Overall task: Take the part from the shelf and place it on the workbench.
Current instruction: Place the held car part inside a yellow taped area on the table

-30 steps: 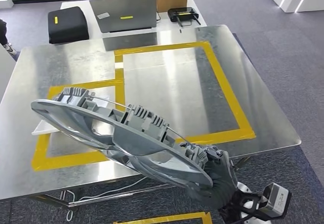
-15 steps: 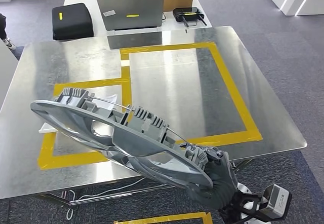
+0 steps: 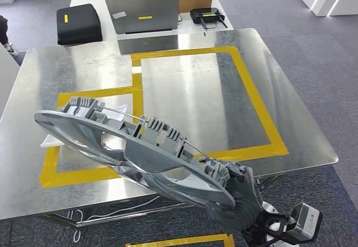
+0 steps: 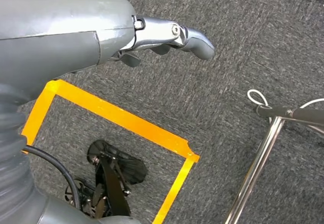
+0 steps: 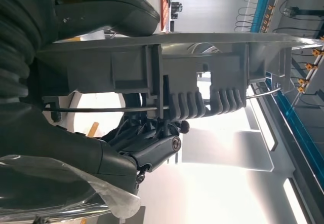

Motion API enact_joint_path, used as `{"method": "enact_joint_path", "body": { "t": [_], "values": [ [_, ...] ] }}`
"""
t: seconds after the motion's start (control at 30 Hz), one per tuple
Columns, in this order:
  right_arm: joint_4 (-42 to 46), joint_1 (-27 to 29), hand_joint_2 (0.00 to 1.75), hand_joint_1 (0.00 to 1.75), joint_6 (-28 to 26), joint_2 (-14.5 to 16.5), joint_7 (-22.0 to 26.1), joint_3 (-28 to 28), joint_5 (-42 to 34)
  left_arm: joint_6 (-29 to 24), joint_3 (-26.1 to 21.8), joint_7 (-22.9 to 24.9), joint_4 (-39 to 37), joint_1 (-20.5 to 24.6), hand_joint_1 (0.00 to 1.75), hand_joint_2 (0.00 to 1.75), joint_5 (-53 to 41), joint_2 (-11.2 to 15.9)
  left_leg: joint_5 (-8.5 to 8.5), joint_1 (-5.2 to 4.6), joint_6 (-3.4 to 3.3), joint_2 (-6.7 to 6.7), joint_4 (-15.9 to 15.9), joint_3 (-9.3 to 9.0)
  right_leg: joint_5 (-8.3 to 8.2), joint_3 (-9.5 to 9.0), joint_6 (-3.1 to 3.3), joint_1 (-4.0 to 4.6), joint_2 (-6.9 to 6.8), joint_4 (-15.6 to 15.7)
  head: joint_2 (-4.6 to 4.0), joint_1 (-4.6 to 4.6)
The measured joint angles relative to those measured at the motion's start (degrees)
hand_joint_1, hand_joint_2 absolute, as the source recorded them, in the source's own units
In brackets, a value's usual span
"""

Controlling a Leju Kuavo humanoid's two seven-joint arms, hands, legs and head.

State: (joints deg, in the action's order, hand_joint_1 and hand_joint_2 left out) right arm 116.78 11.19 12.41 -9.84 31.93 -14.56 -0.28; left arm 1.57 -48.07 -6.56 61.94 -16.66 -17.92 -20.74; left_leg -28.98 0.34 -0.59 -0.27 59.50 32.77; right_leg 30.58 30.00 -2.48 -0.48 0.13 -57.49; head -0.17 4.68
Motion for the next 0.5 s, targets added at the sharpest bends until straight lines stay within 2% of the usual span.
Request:
{"method": "enact_joint_path", "body": {
  "t": [0.2,0.27,0.33,0.43,0.5],
  "values": [
    [0.0,0.0,1.75,1.75,0.0,0.0,0.0,0.0,0.0,0.0,0.0,0.0,0.0,0.0,0.00,1.75,0.0,0.0,0.00,0.00,0.00,0.00,0.0,0.00,0.01,-0.01,0.01,0.02,0.00,0.0,-0.01,0.02],
    [0.0,-0.3,1.75,1.75,-0.5,0.0,-0.3,0.0,0.1,1.6,0.0,0.6,0.0,0.0,0.00,1.75,0.8,-0.1,0.00,0.00,0.00,0.01,0.0,0.02,0.01,-0.04,0.01,0.02,0.02,0.0,-0.01,0.03],
    [-0.7,-2.6,1.75,1.75,-2.0,-0.2,-1.6,-0.2,0.0,9.1,0.0,1.8,-0.2,-0.3,0.00,1.75,2.0,-0.1,0.00,-0.03,0.00,0.10,0.0,0.03,0.00,-0.03,-0.01,0.00,0.18,0.0,-0.01,0.00],
    [-2.8,-8.0,1.75,1.75,-3.4,-0.6,-3.5,-0.3,-0.8,25.7,-0.9,1.0,-1.4,-0.3,0.00,1.75,0.8,0.1,0.03,-0.04,-0.05,0.10,0.0,-0.13,0.00,0.20,-0.04,-0.02,0.14,0.0,-0.01,0.02],
    [-3.6,-10.0,1.75,1.75,-3.5,-0.8,-3.9,-0.3,-1.0,29.8,-2.3,-0.2,-2.1,0.1,0.00,1.75,-1.9,0.2,0.04,-0.04,-0.07,0.01,0.0,-0.17,0.03,0.25,-0.05,-0.02,-0.05,0.0,-0.01,0.03]
  ]
}}
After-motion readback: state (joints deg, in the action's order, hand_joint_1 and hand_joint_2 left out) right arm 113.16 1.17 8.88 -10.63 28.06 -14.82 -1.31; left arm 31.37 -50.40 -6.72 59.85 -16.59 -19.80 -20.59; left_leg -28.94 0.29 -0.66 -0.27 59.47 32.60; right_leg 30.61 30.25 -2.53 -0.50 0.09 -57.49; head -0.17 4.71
